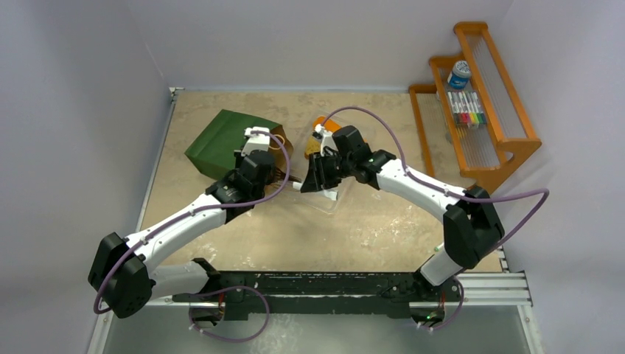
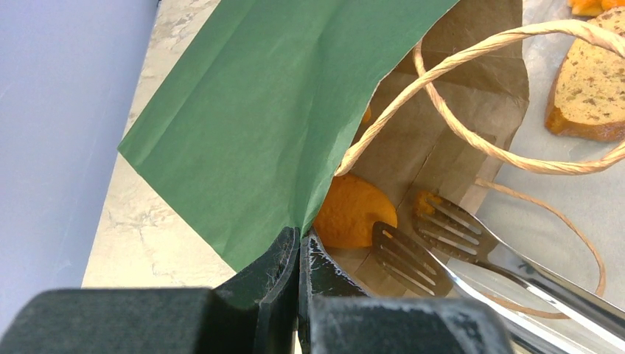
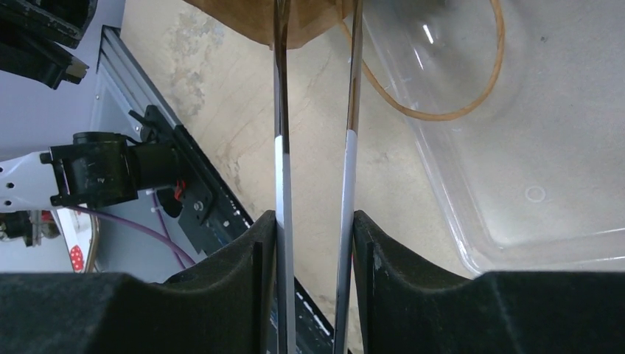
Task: Take the fake bread out of the paper bag
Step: Take out the fake bread from the paper bag.
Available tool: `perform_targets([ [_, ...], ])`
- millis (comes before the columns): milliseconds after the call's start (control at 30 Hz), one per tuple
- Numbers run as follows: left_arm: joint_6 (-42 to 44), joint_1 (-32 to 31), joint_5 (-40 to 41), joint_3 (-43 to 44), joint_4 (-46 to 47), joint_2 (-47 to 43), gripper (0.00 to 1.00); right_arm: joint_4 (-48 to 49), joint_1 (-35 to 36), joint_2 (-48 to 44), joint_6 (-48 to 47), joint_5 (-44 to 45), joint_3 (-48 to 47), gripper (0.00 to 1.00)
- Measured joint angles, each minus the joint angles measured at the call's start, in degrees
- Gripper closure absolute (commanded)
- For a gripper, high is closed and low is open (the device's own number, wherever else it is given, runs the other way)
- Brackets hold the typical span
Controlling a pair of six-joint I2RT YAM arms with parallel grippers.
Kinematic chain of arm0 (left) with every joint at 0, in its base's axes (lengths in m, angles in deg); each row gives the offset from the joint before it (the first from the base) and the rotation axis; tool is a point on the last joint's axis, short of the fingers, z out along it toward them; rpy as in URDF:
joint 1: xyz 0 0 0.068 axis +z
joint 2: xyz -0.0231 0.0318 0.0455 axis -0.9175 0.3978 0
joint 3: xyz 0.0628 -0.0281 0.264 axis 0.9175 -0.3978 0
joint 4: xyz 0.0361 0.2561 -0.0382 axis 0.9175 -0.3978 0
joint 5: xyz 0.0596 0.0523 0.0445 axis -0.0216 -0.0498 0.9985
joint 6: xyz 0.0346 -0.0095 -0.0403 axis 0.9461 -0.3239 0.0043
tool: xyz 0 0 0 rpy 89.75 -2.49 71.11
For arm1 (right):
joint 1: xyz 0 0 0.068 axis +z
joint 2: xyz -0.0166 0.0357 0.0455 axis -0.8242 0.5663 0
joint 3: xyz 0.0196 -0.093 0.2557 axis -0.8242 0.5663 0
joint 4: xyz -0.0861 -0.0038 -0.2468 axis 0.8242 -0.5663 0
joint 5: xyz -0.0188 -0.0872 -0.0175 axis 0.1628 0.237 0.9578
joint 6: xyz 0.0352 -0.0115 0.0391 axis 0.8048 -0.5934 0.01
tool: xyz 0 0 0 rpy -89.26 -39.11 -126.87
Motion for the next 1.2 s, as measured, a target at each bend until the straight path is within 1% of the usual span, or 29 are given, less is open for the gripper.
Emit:
perform_targets([
  [500, 0.0, 0.0, -1.64, 0.0, -0.02, 0.0, 1.0, 1.77, 0.85, 4.92, 0.17, -0.15, -3.52, 0.57],
  [800, 0.0, 0.02, -2.75, 0.0, -0.31, -0.52, 1.0, 2.38, 1.6, 10.19, 0.2, -0.26, -6.01, 0.57],
  [867, 0.02, 0.02, -2.86, 0.0, -0.46, -0.55, 1.0, 2.43, 1.97, 11.17, 0.2, -0.28, -6.71, 0.6],
  [933, 0.02, 0.02, -2.95, 0.0, -0.55, -0.55, 1.0, 2.38, 2.25, 11.74, 0.17, -0.28, -7.17, 0.68],
  [1000, 0.02, 0.02, -2.97, 0.0, -0.61, -0.55, 1.0, 2.34, 2.43, 11.93, 0.17, -0.28, -7.34, 0.84],
  [1033, 0.02, 0.02, -2.97, 0.0, -0.68, -0.55, 1.0, 2.27, 2.45, 11.93, 0.15, -0.24, -7.37, 0.9],
  [1100, 0.0, 0.02, -2.89, 0.0, -0.74, -0.55, 1.0, 2.05, 2.45, 11.93, 0.11, 0.0, -7.48, 0.98],
  [1133, -0.02, 0.02, -2.8, 0.0, -0.74, -0.52, 1.0, 1.97, 2.43, 11.93, 0.15, -0.02, -7.48, 1.0],
  [1200, -0.09, 0.02, -2.58, 0.0, -0.74, -0.44, 1.0, 1.73, 2.47, 11.91, 0.15, 0.04, -7.54, 1.0],
])
